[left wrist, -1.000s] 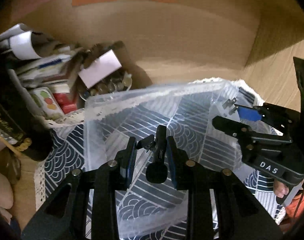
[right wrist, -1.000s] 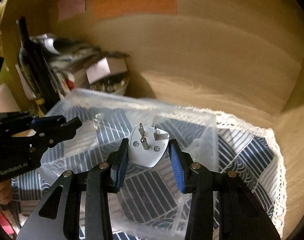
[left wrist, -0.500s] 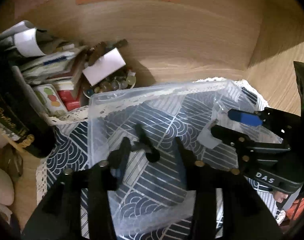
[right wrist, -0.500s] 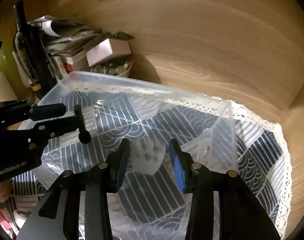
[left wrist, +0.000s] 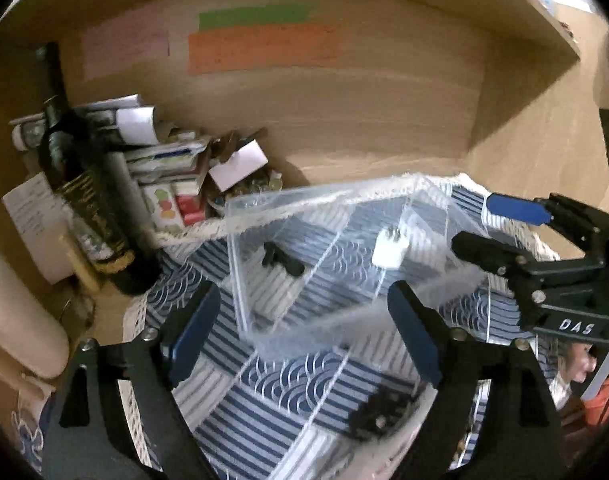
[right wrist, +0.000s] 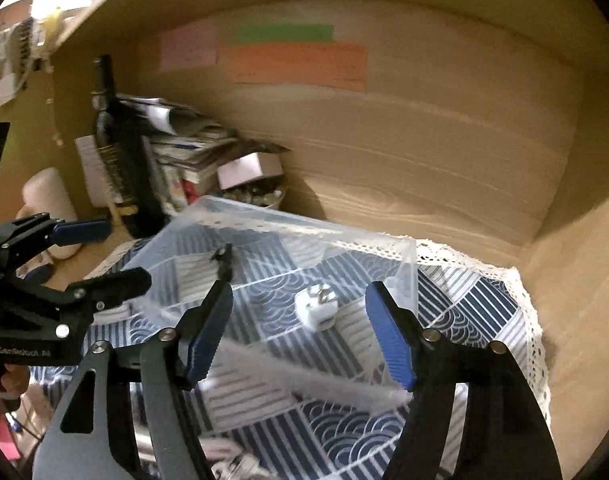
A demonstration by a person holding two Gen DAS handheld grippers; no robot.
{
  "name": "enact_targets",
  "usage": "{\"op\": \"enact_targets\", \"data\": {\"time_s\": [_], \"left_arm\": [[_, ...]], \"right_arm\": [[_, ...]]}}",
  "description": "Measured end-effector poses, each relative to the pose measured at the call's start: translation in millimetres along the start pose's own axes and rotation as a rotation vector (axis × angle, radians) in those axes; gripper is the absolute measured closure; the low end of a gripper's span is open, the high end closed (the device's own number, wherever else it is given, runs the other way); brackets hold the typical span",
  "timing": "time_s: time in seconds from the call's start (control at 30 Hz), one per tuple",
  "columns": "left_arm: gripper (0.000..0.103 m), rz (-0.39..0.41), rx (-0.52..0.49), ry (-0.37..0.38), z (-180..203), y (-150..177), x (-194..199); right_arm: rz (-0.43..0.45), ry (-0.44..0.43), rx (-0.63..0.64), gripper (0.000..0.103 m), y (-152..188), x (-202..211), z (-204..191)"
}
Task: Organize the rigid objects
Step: 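Grasp the white handled tool with the left tool while the right tool grasps the black cone piece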
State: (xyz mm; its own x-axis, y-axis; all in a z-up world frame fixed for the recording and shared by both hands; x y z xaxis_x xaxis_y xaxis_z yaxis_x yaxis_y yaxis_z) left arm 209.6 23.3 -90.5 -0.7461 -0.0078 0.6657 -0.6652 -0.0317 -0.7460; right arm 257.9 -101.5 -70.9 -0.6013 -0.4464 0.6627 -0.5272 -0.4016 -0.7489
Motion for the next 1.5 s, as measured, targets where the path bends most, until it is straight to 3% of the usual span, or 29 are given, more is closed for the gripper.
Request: {"op": "enact_targets", "data": {"time_s": [0.3,0.5,0.6,0.77,0.9,1.03,1.17,1.5], "left_arm": [[0.017,-0.090,0.000,0.048,14.2,64.3,3.2],[0.017,-0.145,0.018,0.096,25.9,100.6,-2.2],[0.018,-0.163,0.034,0.133,26.5,112.2,-6.4],[0.038,-0.177,0.043,0.193,34.6,122.1,-8.1],[0.040,-0.153,0.036,0.188,37.7,125.2,-6.5],[0.046,-0.120,0.058,0.204,38.0,126.5,-6.3],[0.060,-0.103,0.069,0.194,39.4,127.9,-6.8],[0.061,-0.085,0.033,0.141,34.8,118.6,0.7]], "right_arm": [[-0.022,-0.028,-0.009,0.037,50.7,23.4,-21.3],[-0.084,-0.075,-0.053,0.037,91.8,23.6,-33.8],[-0.131,-0.094,-0.052,0.042,110.7,18.5,-42.0],[-0.183,-0.130,-0.067,0.058,128.5,9.8,-55.8],[-0.210,-0.153,-0.092,0.068,138.5,5.4,-57.6],[-0.201,-0.156,-0.111,0.070,140.5,7.1,-56.8],[-0.193,-0.144,-0.118,0.070,140.7,8.5,-52.9],[-0.118,-0.107,-0.139,0.070,121.9,25.7,-34.1]]}}
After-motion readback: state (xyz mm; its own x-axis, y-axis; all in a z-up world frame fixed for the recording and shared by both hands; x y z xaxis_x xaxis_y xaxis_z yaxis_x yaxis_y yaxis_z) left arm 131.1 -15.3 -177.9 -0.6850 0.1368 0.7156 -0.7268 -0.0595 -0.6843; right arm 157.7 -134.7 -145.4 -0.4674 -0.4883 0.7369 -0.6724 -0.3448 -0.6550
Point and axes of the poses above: each gripper's, at about its wrist camera, not at the fingertips, and x roughly against the way its jaws point, z to its right, y to its underside, the point moved 8 cm from there along -x, roughly the way its jaws point, and after that the axes turned 1 degree about -z, right-handed, at the moved point
